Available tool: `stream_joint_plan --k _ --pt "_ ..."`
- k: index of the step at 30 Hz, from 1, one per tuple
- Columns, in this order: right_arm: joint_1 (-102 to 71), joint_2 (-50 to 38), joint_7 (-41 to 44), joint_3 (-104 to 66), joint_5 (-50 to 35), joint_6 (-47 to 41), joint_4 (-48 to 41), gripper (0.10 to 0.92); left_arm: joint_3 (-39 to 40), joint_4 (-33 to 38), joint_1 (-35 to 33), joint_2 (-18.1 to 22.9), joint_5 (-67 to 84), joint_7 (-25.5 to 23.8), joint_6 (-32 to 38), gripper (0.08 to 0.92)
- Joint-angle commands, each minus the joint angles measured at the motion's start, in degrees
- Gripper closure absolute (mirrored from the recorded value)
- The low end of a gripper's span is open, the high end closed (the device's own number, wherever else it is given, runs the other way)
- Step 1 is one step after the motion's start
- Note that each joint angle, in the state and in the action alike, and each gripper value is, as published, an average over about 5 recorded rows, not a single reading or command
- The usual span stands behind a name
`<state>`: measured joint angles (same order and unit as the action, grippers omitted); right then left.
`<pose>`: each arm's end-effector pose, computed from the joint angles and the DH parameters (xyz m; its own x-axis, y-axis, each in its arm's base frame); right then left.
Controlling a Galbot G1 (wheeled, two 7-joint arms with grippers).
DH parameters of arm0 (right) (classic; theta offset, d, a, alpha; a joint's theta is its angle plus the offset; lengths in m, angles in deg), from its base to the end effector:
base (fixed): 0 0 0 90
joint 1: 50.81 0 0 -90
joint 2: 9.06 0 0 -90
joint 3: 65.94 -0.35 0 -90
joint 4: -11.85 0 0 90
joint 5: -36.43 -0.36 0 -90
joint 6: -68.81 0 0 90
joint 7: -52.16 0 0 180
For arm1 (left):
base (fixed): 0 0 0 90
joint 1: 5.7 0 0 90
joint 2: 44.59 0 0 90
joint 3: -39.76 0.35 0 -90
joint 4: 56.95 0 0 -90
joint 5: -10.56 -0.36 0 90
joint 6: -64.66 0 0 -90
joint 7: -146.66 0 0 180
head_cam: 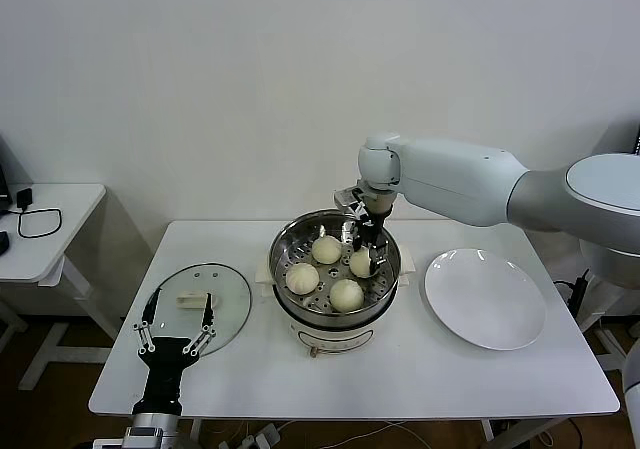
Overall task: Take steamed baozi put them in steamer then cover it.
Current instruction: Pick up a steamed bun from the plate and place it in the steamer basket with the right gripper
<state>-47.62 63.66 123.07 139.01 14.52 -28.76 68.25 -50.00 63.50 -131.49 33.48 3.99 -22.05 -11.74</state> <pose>0.6113 0.0965 -0.0926 0.0143 -0.0480 0.9987 -0.8917 -0.4525 -0.0089 0.1557 0.0334 -0.3147 -0.9841 -0.0170 -0.1767 -0.0609 0.9672 0.2466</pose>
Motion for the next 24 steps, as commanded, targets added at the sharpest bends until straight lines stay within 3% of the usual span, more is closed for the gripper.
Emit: stream_joint_plan --k 1,8,19,22,24 --pt "-0.5 0.2 0.2 -0.1 1.1 0.1 -0.1 0.321 -0.2 0.0 0.1 -0.1 0.1 0.0 0.0 0.177" --pt "-0.2 -0.4 0.3 -0.6 2.0 0.5 0.5 0.207 -0.2 0.0 0.1 0.0 0.1 0.1 -0.1 0.177" --pt "4.3 -10.7 1.1 -9.8 -1.8 2.7 7.9 0.203 -0.1 1.4 0.0 0.1 -0.5 0.1 -1.1 0.177" --pt "5.2 -15.6 -4.2 -12.5 -7.0 5.5 10.5 0.203 0.0 1.3 0.4 -0.3 -1.1 0.2 -1.6 0.177" --pt "5.2 -19.5 -13.8 -13.4 -11.8 8.7 13.0 0.203 0.1 1.1 1.0 -0.7 -1.6 0.5 -2.3 0.177"
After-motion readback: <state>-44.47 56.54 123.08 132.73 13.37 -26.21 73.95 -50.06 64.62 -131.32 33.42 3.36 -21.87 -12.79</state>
